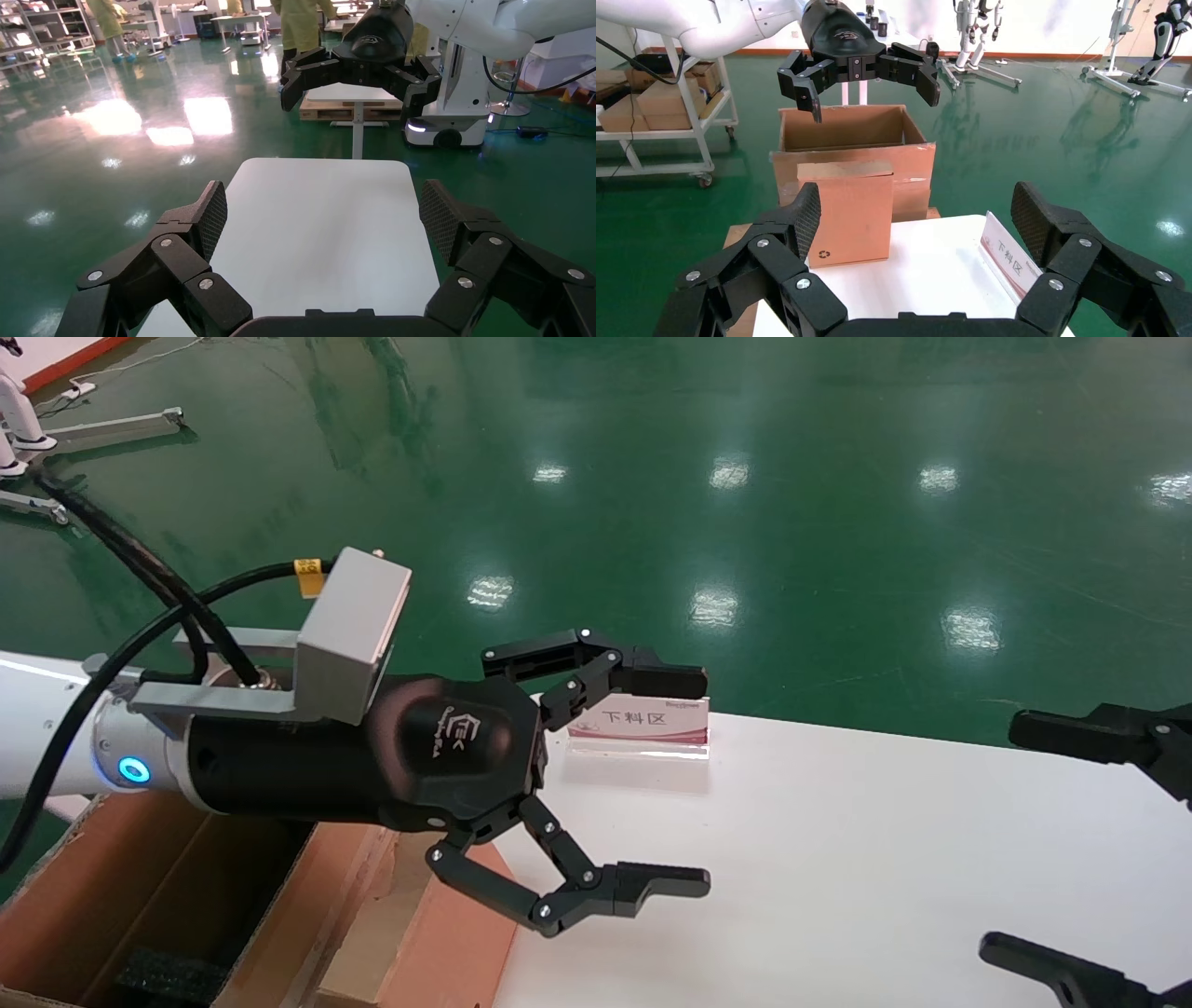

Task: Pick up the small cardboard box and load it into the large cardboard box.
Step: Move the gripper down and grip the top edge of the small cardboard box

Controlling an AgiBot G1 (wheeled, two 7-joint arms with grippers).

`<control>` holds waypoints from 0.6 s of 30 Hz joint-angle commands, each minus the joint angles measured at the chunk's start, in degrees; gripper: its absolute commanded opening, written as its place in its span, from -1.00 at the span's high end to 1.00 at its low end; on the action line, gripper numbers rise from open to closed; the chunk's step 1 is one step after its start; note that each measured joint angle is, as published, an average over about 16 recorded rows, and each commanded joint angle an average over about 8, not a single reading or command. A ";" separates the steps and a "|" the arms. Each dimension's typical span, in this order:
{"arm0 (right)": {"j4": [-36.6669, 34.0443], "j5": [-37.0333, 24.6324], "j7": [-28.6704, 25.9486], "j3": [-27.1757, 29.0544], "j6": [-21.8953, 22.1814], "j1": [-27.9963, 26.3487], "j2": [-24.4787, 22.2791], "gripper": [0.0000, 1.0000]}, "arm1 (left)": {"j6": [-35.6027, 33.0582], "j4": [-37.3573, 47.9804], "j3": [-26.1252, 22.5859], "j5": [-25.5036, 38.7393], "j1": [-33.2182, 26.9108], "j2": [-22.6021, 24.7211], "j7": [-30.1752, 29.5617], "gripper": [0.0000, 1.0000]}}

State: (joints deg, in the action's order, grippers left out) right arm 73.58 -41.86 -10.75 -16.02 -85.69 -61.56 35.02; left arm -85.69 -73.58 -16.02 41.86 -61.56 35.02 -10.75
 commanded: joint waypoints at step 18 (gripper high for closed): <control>0.00 0.00 0.00 0.00 0.00 0.00 0.00 -1.00 | 0.00 0.02 -0.04 0.02 0.03 0.01 -0.03 -1.00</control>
State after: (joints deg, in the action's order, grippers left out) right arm 73.58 -41.86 -10.75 -16.02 -85.69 -61.56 35.02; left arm -85.71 -73.55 -16.12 41.95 -61.55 34.98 -10.83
